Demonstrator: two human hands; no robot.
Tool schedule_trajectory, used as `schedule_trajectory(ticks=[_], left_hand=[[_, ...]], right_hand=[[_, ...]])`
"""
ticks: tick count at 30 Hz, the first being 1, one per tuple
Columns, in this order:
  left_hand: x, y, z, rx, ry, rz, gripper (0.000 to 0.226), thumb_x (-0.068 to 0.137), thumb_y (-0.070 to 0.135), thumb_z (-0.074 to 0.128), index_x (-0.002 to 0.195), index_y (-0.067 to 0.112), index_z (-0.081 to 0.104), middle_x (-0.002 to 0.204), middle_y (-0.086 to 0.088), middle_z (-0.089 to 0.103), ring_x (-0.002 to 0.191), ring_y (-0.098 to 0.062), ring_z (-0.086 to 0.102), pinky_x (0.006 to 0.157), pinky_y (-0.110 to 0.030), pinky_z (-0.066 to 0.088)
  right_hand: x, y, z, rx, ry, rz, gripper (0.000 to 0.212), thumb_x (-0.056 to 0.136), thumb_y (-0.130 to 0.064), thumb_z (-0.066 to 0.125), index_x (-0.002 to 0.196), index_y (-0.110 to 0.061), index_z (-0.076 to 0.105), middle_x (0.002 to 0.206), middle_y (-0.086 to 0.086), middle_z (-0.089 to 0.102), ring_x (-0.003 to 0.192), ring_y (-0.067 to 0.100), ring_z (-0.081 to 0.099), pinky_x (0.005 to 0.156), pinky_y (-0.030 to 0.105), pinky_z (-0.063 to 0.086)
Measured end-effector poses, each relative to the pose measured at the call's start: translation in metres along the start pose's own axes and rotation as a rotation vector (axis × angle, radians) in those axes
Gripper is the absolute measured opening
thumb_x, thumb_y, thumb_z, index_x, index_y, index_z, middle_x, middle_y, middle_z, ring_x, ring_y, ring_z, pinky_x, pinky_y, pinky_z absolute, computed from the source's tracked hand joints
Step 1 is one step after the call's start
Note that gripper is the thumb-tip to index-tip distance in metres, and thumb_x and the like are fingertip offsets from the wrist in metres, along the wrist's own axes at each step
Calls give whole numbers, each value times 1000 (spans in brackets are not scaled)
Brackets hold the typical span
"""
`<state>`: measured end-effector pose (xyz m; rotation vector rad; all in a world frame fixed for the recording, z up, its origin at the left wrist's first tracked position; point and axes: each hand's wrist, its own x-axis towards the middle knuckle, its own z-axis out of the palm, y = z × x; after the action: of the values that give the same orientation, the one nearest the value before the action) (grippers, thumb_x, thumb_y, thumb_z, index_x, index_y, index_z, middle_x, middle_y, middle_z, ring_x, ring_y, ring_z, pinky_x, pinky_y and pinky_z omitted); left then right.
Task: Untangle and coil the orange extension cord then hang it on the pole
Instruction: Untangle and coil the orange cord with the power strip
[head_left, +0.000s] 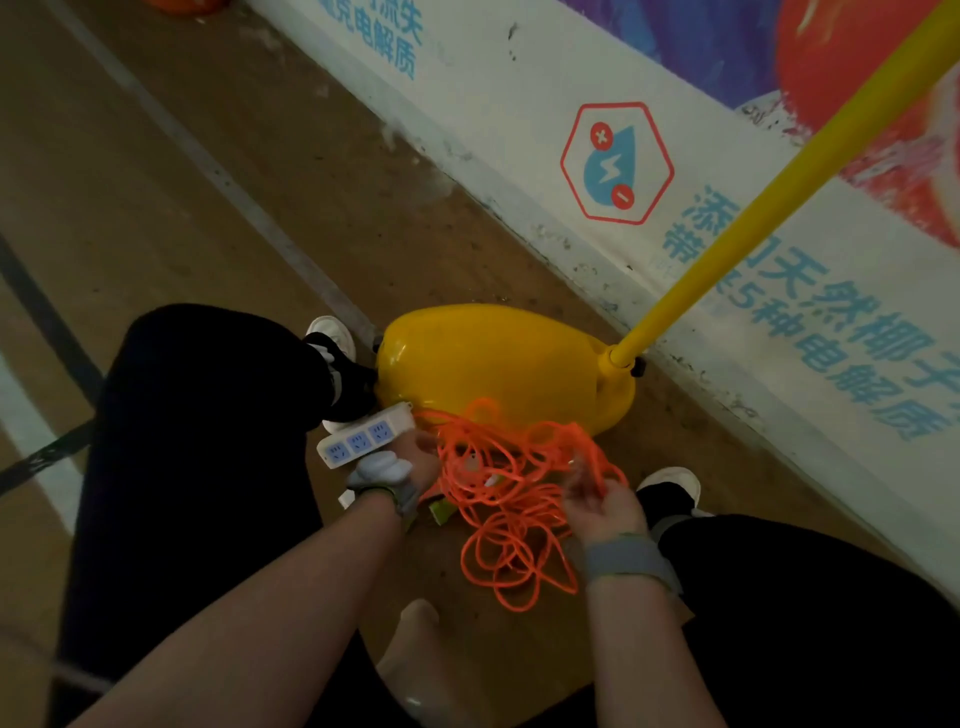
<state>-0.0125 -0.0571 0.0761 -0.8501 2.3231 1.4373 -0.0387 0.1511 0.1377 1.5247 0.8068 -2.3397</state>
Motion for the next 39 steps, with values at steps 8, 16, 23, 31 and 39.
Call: schedule_trajectory(ticks=[8, 16, 23, 31, 39], left_hand=[[-36, 38, 39, -234, -404, 183, 23, 100, 23, 44, 102, 7, 60, 78, -5, 64, 52, -2, 58, 55, -16, 46], [-27, 26, 32, -161, -387, 20, 22, 84, 36, 67, 79, 15, 63, 73, -7, 67, 63, -17, 64, 65, -34, 54], [-33, 32, 24, -853, -641, -450, 11, 87, 16, 58, 91, 6, 59, 79, -9, 57, 73, -20, 59, 69, -31, 52], [-23, 35, 20, -1137, -591, -386, 14, 93, 12, 50, 88, 2, 59, 85, -12, 67, 84, -22, 63, 74, -28, 56], [-23, 40, 21, -1407, -472, -373, 30, 100, 6, 31, 107, -11, 55, 80, -16, 73, 71, -16, 71, 69, -27, 58]], right_hand=[[5, 30, -5, -423, -46, -254, 23, 86, 10, 44, 68, 1, 56, 50, 9, 62, 46, 15, 62, 42, 21, 51], [8, 69, -4, -861, -213, -442, 24, 86, 1, 53, 94, -12, 71, 87, 11, 73, 83, 28, 69, 75, 43, 57], [-2, 65, 1, -523, -271, -180, 38, 82, 17, 33, 97, -4, 61, 65, 7, 69, 53, 14, 61, 49, 22, 49], [0, 44, -2, -401, -298, 27, 32, 74, 12, 35, 88, -7, 57, 58, 4, 68, 50, 11, 66, 47, 16, 50], [28, 69, -26, -800, -62, 7, 21, 86, 12, 52, 74, -6, 50, 55, 15, 53, 33, 17, 53, 32, 20, 44]])
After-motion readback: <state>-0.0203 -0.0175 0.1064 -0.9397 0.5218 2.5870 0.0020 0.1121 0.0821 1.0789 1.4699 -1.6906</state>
